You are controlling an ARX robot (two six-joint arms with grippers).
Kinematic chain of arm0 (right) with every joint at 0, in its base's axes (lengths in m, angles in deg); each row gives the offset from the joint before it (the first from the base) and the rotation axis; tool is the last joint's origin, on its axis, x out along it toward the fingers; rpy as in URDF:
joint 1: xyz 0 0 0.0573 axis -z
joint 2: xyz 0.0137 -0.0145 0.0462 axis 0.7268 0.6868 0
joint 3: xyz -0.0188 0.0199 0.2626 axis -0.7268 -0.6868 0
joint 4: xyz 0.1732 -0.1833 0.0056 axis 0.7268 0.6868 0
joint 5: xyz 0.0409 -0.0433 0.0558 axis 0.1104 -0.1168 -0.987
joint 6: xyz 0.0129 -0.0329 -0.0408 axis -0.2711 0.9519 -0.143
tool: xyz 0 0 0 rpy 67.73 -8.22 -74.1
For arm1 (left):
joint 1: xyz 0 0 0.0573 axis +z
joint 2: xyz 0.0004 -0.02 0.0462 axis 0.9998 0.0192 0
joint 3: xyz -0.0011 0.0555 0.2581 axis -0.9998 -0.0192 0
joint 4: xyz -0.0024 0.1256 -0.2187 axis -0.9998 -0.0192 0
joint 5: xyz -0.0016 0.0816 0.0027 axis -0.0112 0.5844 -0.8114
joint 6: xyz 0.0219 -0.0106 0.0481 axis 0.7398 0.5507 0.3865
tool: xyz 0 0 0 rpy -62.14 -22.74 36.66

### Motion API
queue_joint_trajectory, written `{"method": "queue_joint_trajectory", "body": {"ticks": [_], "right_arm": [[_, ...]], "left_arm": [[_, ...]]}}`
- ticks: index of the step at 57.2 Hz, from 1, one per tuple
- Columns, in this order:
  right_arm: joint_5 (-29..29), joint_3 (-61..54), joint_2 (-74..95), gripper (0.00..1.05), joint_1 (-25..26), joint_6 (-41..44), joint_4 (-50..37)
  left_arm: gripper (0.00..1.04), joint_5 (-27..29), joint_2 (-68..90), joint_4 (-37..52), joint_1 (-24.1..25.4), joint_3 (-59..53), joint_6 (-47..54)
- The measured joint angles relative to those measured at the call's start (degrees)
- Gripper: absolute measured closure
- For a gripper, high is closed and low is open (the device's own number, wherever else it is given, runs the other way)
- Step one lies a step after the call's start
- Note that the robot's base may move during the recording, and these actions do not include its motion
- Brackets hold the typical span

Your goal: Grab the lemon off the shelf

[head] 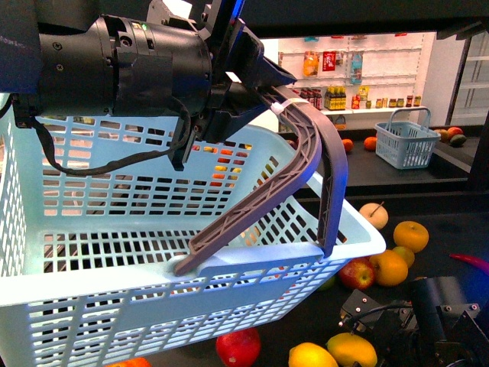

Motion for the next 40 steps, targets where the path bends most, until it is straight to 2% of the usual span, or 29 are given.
{"method": "queue_joint_trajectory", "body": {"ticks": [26,40], "right_arm": [[0.8,8.1,6.0,0.08,-0.2,-1.5,3.6],[0.8,8.4,6.5,0.43,-0.3,-2.6,3.8]], "left_arm": [[0.94,0.0,0.0,0.0,0.0,0.0,0.0],[0.94,0.0,0.0,0.0,0.0,0.0,0.0]]}}
